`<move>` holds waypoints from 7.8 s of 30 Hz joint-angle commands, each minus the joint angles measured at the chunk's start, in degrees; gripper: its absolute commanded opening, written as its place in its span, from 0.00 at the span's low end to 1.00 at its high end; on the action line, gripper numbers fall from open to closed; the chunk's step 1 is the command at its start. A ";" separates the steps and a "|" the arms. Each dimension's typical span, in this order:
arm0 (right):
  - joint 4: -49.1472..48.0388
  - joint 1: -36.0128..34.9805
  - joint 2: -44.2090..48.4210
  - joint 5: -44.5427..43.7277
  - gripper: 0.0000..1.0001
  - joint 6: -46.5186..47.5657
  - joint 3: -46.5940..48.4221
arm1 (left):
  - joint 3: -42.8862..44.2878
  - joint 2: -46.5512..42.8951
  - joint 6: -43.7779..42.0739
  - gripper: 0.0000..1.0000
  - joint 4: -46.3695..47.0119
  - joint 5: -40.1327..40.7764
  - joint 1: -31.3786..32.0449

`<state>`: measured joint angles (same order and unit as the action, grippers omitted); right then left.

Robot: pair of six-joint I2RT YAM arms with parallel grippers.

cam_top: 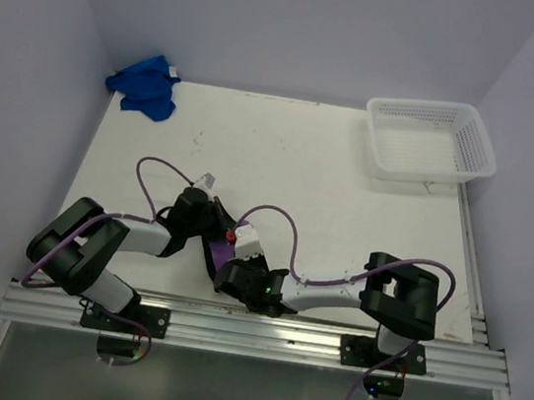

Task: Roll the towels
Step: Roll the towel

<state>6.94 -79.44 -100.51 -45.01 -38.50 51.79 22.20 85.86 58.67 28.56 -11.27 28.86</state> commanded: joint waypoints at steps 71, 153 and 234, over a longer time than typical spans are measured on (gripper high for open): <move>19.78 -11.88 -17.26 -14.93 0.00 6.25 15.27 | 3.56 -9.32 -3.04 0.00 5.79 -17.73 0.05; -20.39 15.19 12.45 36.84 0.42 -18.89 -15.05 | -11.91 3.78 -5.50 0.00 14.07 -6.05 2.16; 16.88 -3.88 -2.59 3.97 0.00 -6.32 8.07 | 14.55 -19.77 -18.07 0.61 -44.64 -12.98 -1.88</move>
<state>23.44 -83.24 -102.39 -39.33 -44.49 59.81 35.92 67.72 41.87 -13.85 -20.58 27.07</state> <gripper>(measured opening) 0.052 0.596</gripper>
